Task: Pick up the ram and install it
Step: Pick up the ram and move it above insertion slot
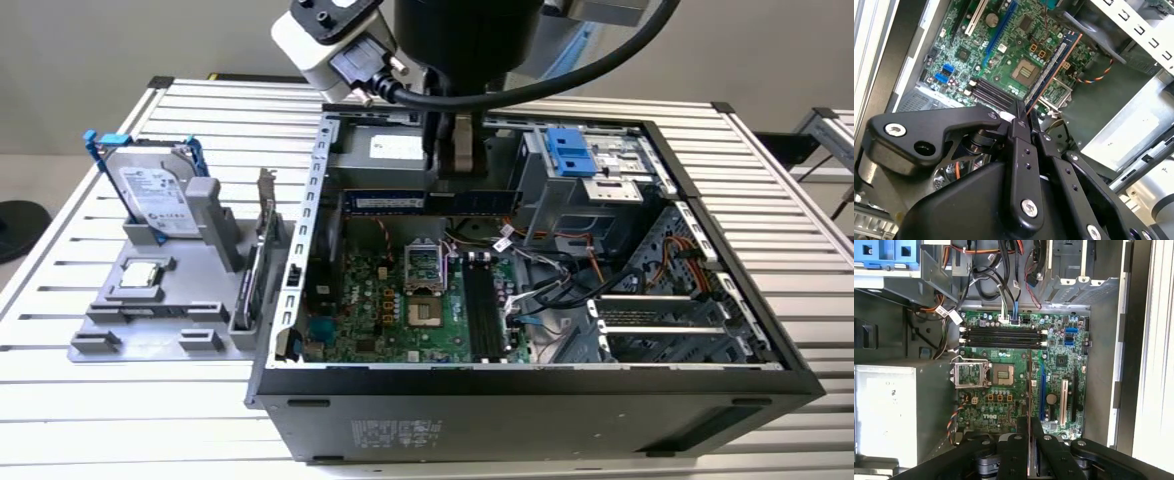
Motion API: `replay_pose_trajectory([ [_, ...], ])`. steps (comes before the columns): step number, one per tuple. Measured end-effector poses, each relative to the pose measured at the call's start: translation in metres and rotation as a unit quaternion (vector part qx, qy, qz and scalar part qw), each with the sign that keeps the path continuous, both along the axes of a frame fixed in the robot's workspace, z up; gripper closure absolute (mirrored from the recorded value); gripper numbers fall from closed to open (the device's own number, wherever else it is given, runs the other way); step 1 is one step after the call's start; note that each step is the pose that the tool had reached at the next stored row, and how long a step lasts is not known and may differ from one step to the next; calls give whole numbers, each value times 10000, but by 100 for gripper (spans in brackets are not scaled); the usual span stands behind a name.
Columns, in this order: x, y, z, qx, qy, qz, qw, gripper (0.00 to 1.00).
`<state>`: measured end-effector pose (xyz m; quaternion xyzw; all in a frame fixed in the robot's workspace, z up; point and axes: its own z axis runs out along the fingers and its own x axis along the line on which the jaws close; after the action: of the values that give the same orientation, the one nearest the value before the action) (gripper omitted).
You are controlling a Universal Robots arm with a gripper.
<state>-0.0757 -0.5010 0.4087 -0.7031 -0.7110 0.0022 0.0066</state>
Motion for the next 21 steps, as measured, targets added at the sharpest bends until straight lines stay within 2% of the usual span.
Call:
replay_pose_trajectory([
  [21,237,0,0,0,0,0,10000,100],
])
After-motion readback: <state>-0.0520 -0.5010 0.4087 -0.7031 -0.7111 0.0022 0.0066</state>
